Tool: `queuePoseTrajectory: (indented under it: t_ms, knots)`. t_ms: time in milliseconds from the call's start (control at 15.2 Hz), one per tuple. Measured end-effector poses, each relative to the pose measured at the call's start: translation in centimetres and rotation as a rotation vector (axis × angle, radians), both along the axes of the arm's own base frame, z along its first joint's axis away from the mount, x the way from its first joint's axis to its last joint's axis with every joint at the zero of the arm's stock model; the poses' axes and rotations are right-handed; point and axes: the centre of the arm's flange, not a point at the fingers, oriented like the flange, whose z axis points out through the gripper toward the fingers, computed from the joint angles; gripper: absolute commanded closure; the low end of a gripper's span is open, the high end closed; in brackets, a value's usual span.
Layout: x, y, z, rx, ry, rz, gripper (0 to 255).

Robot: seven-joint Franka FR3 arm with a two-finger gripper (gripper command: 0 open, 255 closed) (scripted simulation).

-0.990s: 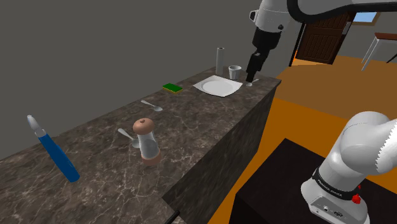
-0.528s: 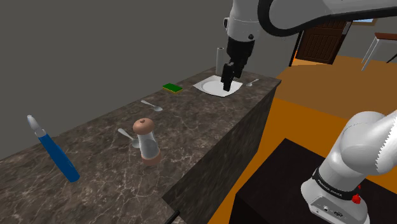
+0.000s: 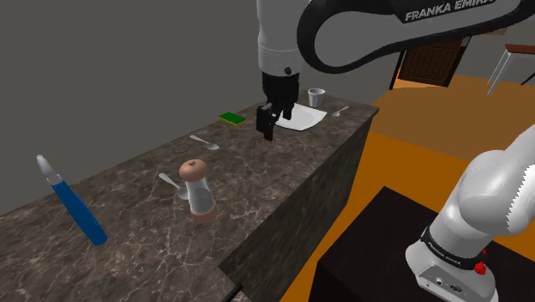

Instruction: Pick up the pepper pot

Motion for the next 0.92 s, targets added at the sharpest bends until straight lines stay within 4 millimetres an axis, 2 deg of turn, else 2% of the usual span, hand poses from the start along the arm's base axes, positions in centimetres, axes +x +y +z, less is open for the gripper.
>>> queuePoseTrajectory:
  t_ms: [264,462,660,924]
  knots:
    - [1.8,5.4,-1.2,-0.018,-0.001,0.002,0]
    - [3.1,8.6,-1.9,-0.033,-0.001,0.003,0]
    - [4.0,12.9,-3.2,-0.044,-0.003,0.006,0]
    - [6.1,17.8,-4.3,-0.061,-0.005,0.004,0]
